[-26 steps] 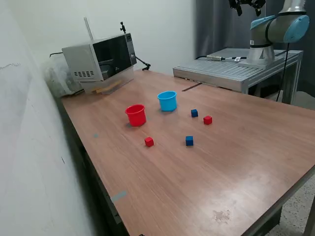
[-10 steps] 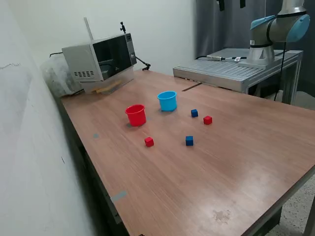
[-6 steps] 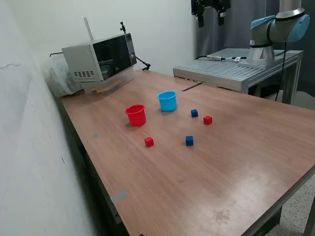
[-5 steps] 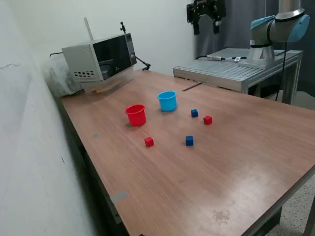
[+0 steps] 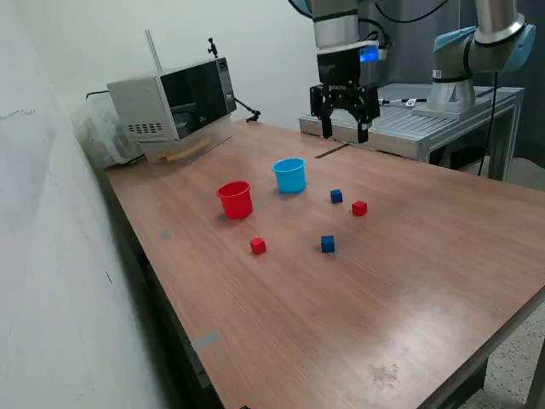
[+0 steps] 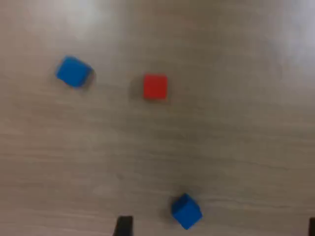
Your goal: Place red objects in the red bin, and blue objects in the blue bin.
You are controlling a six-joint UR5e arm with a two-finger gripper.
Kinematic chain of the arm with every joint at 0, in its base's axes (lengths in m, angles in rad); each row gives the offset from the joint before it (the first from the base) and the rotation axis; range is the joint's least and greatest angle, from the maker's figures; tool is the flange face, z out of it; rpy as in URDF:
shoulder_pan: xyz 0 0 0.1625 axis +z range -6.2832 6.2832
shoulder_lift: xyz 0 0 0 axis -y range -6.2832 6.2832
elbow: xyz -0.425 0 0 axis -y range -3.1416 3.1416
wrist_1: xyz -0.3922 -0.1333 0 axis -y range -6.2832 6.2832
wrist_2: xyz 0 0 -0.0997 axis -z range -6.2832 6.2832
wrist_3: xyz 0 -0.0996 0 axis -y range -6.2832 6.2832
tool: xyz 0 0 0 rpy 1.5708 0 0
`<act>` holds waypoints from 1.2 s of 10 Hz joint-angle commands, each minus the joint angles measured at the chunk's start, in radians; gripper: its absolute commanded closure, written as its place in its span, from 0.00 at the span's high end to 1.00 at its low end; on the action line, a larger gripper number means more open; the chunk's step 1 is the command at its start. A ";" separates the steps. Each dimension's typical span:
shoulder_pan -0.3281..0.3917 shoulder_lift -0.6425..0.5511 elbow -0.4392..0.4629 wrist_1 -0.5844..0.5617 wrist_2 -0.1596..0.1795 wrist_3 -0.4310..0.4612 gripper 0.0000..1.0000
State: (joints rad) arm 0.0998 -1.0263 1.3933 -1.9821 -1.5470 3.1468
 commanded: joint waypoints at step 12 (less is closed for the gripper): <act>-0.061 0.368 -0.350 -0.116 -0.061 0.004 1.00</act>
State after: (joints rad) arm 0.0509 -0.7180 1.1176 -2.0960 -1.6021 3.1500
